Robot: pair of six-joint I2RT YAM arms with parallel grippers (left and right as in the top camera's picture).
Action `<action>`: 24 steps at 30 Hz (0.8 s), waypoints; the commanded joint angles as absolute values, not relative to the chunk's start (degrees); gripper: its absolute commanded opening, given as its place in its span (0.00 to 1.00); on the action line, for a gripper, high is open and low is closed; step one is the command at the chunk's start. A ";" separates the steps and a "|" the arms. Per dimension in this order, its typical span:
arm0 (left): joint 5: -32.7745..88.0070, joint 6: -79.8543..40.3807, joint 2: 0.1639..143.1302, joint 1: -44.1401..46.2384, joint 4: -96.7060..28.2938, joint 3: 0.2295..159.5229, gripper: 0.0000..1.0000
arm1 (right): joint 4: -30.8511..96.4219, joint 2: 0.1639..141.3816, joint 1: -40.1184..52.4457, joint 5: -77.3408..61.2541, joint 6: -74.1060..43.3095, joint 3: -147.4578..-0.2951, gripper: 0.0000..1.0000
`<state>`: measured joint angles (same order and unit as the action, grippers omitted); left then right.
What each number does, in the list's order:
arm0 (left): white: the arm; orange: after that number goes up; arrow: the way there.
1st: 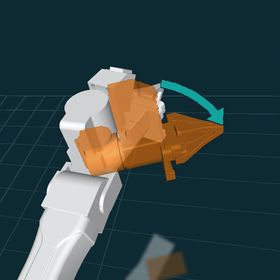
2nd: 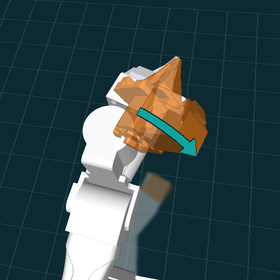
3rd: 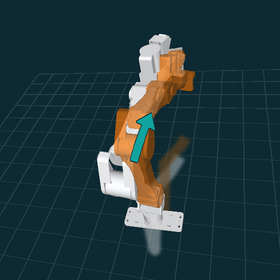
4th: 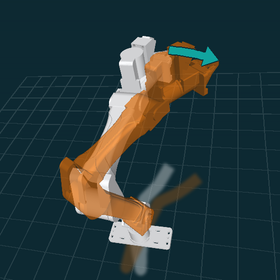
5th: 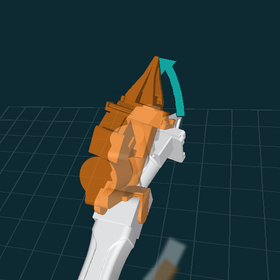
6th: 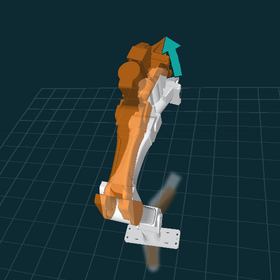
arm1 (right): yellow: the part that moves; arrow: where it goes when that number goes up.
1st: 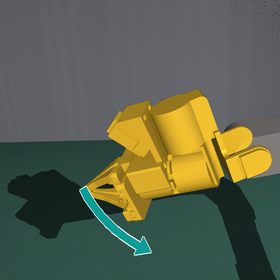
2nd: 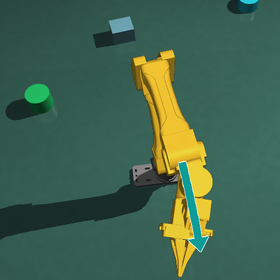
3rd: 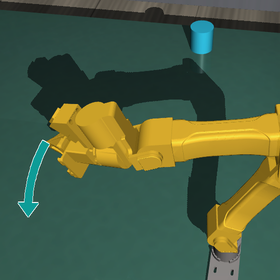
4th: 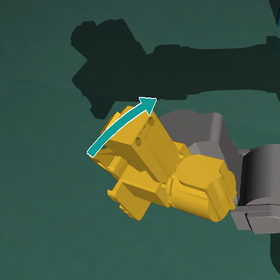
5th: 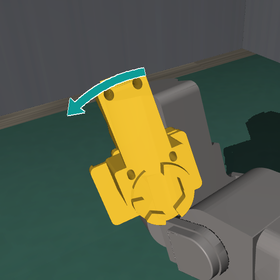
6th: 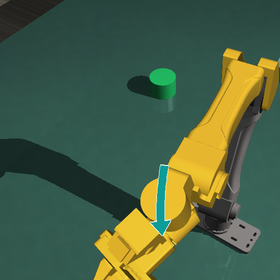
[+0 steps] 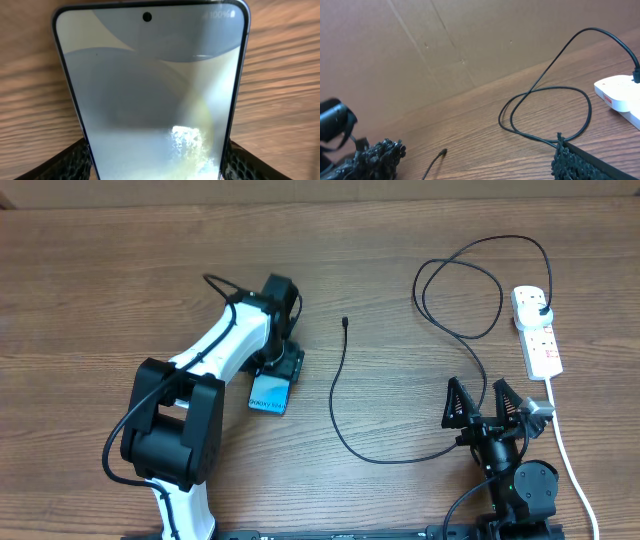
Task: Plug charger to phone and switch on socket
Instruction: 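Lift the phone and turn its bottom end toward the black cable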
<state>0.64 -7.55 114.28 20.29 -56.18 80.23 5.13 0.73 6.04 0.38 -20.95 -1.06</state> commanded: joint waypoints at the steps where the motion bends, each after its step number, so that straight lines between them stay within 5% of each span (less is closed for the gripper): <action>1: 1.50 -8.91 114.10 21.02 -58.98 86.94 0.71 | 4.73 0.16 6.33 0.34 -20.78 -0.45 1.00; 9: 5.67 -15.90 114.10 20.99 -63.22 92.36 0.70 | 4.73 0.16 6.33 0.34 -20.78 -0.45 1.00; 15: 12.80 -23.99 114.10 20.99 -63.02 92.36 0.54 | 4.73 0.16 6.33 0.34 -20.78 -0.45 1.00; 24: 17.23 -31.75 114.10 20.99 -63.70 92.36 0.47 | 4.73 0.16 6.33 0.34 -20.78 -0.45 1.00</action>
<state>13.52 -28.14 114.28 20.29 -63.07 90.76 5.10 0.73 6.04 0.38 -20.97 -1.06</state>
